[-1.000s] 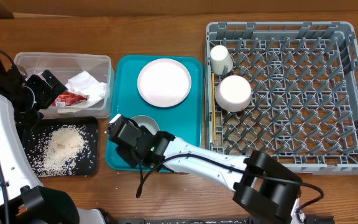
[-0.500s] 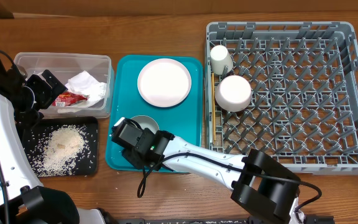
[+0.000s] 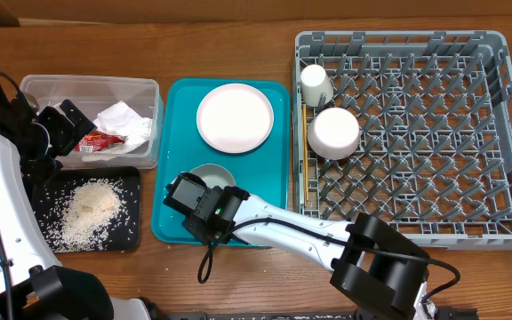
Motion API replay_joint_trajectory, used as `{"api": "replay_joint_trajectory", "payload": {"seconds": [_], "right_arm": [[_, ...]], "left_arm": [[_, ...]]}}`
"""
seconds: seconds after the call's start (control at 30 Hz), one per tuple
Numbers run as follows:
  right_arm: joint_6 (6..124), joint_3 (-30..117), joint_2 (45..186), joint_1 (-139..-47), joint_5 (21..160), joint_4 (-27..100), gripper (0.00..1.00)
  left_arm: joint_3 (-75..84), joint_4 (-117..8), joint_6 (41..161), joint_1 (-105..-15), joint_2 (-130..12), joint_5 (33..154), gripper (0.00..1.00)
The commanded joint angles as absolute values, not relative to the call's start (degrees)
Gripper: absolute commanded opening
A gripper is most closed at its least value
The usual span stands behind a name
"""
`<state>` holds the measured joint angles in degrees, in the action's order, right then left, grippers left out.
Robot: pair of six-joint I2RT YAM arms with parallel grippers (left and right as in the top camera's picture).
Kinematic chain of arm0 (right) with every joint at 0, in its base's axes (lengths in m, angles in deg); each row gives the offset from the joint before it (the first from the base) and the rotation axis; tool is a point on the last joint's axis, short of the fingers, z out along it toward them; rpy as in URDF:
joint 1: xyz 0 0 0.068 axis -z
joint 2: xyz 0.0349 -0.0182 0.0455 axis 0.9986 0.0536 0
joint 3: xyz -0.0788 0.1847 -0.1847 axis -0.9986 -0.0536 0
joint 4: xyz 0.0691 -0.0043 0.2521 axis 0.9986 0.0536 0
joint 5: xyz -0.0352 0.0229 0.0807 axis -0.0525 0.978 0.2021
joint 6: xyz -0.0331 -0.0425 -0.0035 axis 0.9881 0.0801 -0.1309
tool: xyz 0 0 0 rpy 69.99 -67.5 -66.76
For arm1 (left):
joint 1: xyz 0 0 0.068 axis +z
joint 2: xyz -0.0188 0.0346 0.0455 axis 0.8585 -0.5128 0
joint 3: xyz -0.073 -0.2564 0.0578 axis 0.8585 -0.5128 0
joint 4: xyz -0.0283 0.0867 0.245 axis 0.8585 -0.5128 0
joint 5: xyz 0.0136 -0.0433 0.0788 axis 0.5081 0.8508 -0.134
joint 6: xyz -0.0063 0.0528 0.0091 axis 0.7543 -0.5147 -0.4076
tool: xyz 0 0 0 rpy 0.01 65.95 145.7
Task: Sort waste into correct bins and load items into the dishwasher
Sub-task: 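Lower the right gripper onto the grey bowl rim and grasp it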
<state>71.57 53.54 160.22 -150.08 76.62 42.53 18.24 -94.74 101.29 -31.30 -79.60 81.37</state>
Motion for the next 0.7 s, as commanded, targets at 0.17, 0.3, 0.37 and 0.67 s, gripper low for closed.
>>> {"api": "replay_joint_trajectory", "payload": {"seconds": [0.17, 0.3, 0.37, 0.67], "right_arm": [[71.4, 55.8, 159.3, -150.0, 75.2, 41.9, 0.04], [67.7, 57.6, 155.6, -148.7, 75.3, 42.9, 0.04], [64.8, 57.9, 152.3, -147.2, 75.3, 43.4, 0.04], [58.8, 55.7, 150.8, -143.5, 77.2, 42.8, 0.04]], "left_arm": [[19.4, -94.5, 101.9, -31.1, -79.2, 81.2, 1.00], [19.4, -94.5, 101.9, -31.1, -79.2, 81.2, 1.00], [19.4, -94.5, 101.9, -31.1, -79.2, 81.2, 1.00], [19.4, -94.5, 101.9, -31.1, -79.2, 81.2, 1.00]]}}
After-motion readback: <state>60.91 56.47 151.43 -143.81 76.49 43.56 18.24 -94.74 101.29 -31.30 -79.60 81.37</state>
